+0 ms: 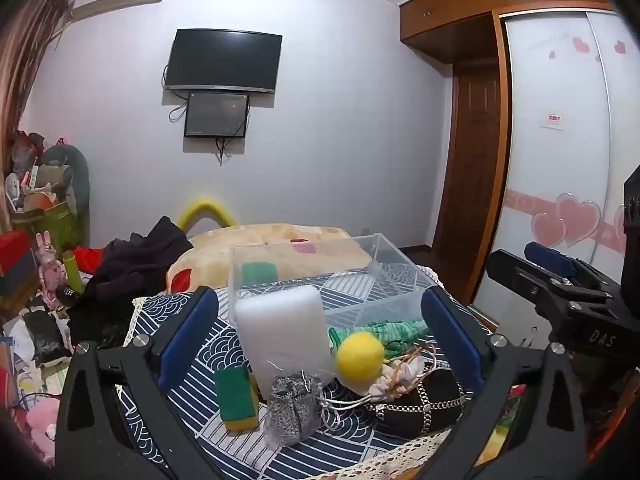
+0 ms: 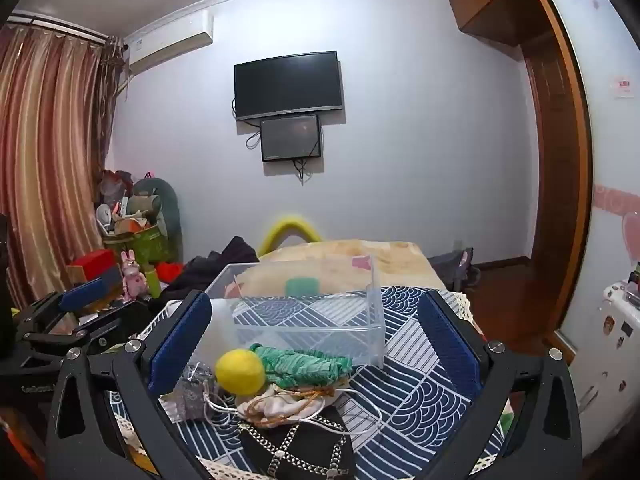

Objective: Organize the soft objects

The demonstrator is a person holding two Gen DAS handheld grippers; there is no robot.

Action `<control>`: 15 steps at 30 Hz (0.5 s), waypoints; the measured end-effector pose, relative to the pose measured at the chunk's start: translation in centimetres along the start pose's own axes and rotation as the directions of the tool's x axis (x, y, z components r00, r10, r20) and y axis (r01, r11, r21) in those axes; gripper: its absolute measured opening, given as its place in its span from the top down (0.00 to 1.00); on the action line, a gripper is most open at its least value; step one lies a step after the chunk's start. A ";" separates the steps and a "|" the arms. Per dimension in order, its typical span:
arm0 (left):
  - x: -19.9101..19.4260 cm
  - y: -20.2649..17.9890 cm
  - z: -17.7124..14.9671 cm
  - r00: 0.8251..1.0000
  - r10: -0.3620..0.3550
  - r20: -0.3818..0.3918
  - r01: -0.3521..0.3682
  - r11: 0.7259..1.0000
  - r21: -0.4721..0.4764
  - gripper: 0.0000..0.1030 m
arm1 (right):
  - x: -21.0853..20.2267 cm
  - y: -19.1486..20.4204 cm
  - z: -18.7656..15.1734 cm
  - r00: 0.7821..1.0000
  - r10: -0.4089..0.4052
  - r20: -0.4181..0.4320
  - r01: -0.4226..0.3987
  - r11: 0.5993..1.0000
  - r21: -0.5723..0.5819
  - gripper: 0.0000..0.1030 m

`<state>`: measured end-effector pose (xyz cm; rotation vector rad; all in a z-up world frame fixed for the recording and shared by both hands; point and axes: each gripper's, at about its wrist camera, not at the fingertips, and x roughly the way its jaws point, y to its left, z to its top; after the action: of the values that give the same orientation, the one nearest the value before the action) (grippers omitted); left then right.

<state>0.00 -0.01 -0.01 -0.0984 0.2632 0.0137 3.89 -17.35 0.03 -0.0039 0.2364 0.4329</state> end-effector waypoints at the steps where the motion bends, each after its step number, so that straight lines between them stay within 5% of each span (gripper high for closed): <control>1: 0.1 0.0 0.0 1.000 -0.003 -0.006 0.003 1.000 -0.003 0.00 | 0.0 0.0 0.0 1.000 0.001 0.003 -0.001 1.000 -0.002 0.00; 15: -0.3 -0.1 0.2 1.000 -0.014 -0.007 0.014 1.000 0.002 0.00 | 0.0 0.1 -0.1 1.000 0.004 0.000 -0.004 1.000 -0.008 0.00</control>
<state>-0.27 -0.12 0.27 -0.0987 0.2691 -0.0003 3.79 -17.28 -0.10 -0.0116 0.2344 0.4383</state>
